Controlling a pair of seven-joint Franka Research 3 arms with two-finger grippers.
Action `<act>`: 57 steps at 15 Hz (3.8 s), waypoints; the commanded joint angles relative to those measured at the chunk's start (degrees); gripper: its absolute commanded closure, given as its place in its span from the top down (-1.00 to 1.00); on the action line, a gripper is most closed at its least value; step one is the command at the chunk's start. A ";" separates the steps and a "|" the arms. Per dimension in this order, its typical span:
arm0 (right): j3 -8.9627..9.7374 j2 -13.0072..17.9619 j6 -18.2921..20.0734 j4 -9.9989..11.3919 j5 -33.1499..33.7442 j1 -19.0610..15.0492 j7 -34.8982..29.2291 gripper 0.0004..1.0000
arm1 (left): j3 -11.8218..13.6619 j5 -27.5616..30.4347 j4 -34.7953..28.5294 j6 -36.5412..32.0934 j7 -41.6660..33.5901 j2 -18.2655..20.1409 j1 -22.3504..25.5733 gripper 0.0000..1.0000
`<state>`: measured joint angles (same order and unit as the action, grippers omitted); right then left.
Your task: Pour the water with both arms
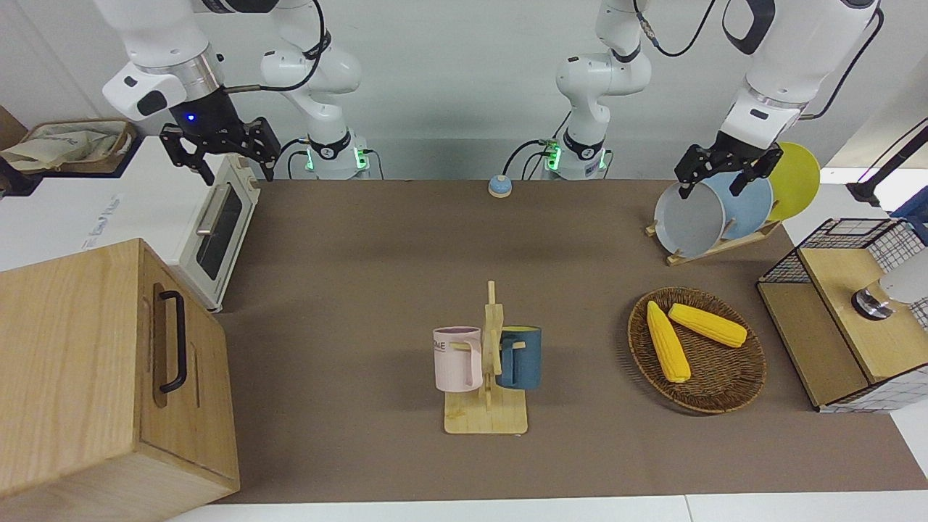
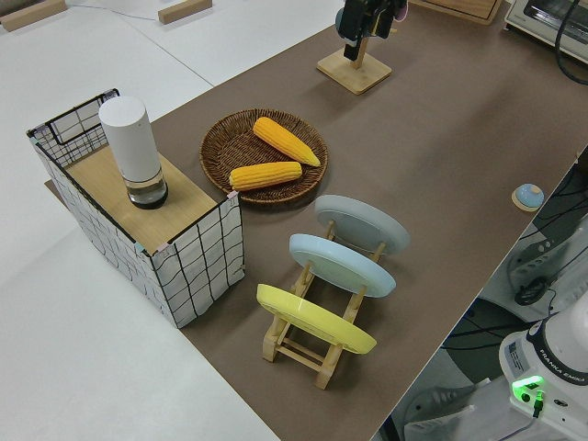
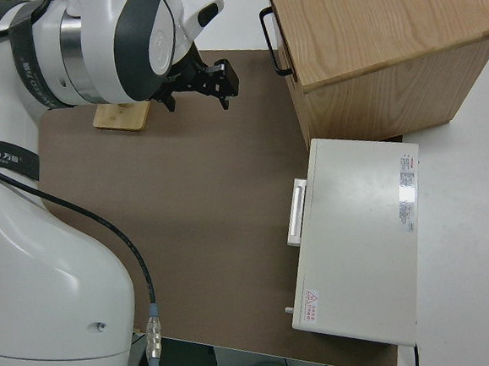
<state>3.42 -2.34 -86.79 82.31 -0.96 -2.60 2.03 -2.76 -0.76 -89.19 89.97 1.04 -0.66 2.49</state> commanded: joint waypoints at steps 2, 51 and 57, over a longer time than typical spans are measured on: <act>2.20 0.50 -8.47 2.68 0.61 -0.48 1.39 0.97 | 0.56 -1.44 0.33 -1.28 0.19 0.57 0.06 1.00; 8.45 -30.61 -46.36 -7.33 24.60 17.72 13.70 0.54 | 23.50 43.82 -2.48 43.72 -54.82 -15.07 12.80 1.00; 6.69 -31.32 -48.74 -7.77 24.60 19.03 13.88 0.41 | 23.32 46.55 -2.04 46.78 -56.41 -17.18 12.45 1.00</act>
<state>11.33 -32.20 -134.67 76.47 22.51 15.16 15.85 20.61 43.08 -91.30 133.27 -53.06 -16.68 15.35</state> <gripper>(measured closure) 0.286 0.000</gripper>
